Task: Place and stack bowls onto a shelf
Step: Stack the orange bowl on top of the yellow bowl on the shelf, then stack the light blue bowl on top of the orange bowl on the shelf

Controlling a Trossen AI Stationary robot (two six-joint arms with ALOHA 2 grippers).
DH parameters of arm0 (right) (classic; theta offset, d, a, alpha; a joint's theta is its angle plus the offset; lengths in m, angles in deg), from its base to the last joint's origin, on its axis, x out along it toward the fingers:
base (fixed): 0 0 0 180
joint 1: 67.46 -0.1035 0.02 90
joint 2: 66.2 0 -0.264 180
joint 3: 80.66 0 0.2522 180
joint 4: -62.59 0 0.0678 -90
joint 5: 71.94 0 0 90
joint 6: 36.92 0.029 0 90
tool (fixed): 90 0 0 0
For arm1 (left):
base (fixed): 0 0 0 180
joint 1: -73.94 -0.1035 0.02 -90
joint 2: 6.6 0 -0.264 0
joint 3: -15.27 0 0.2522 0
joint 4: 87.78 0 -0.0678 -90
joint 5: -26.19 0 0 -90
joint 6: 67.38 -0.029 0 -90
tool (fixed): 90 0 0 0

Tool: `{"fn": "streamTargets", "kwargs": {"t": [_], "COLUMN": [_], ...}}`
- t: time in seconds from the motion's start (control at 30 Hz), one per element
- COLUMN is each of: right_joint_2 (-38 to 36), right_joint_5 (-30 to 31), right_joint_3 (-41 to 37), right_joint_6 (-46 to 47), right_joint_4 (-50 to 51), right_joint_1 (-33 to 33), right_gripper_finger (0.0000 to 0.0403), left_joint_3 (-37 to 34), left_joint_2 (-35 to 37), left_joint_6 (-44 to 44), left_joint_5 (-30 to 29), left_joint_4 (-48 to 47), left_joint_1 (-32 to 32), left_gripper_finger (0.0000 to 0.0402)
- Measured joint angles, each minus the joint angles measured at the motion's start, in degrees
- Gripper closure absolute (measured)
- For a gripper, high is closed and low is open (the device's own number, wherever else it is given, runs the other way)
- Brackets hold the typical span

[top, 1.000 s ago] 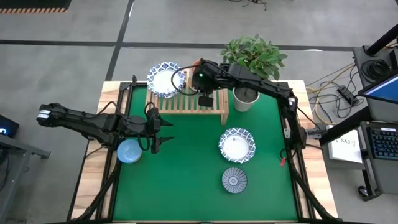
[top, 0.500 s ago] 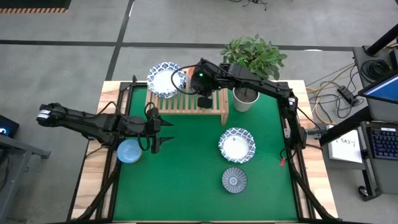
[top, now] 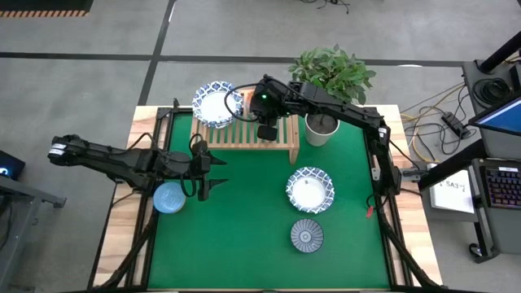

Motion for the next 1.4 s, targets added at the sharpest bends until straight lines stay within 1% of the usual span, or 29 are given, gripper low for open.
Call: {"fn": "streamTargets", "kwargs": {"t": [0.13, 0.23, 0.43, 0.53, 0.6, 0.83, 1.1, 1.27, 1.4], "right_joint_2": [-0.1, -0.1, -0.1, -0.1, 0.0, 0.1, -0.3, -3.0, -6.6], "right_joint_5": [-0.1, -0.1, -0.1, 2.3, 4.5, 4.1, 4.0, 2.6, 2.2], "right_joint_3": [0.2, -1.4, -7.0, -9.6, -10.5, -12.9, -11.4, -11.4, -13.4], "right_joint_6": [2.8, 2.5, 1.9, 1.5, 2.0, 2.9, 3.4, 4.6, 6.5], "right_joint_4": [-1.5, -7.5, -22.0, -25.8, -25.7, -24.8, -25.5, -23.2, -21.0], "right_joint_1": [0.0, 0.0, 0.4, 0.7, 1.0, 1.7, 1.3, -0.5, -3.1], "right_gripper_finger": [0.0312, 0.0332, 0.0385, 0.0393, 0.0394, 0.0394, 0.0394, 0.0394, 0.0394], "left_joint_3": [0.0, 0.0, 0.0, 0.0, 0.0, 0.0, 0.0, 0.0, 0.0], "left_joint_2": [0.0, 0.0, 0.0, 0.0, 0.0, 0.0, 0.0, 0.0, 0.0], "left_joint_6": [0.0, -0.2, -0.2, -0.2, -0.2, -0.4, -0.4, -0.4, -0.1], "left_joint_5": [0.0, 0.0, 0.0, 0.0, 0.0, 0.0, 0.0, 0.0, 0.0], "left_joint_4": [0.0, 0.0, 0.0, 0.0, 0.0, 0.0, 0.0, -0.6, -1.8], "left_joint_1": [0.0, 0.0, 0.0, 0.0, 0.0, 0.0, 0.0, 0.0, 0.0], "left_gripper_finger": [0.0159, 0.0159, 0.0159, 0.0159, 0.0159, 0.0159, 0.0159, 0.0159, 0.0159]}}
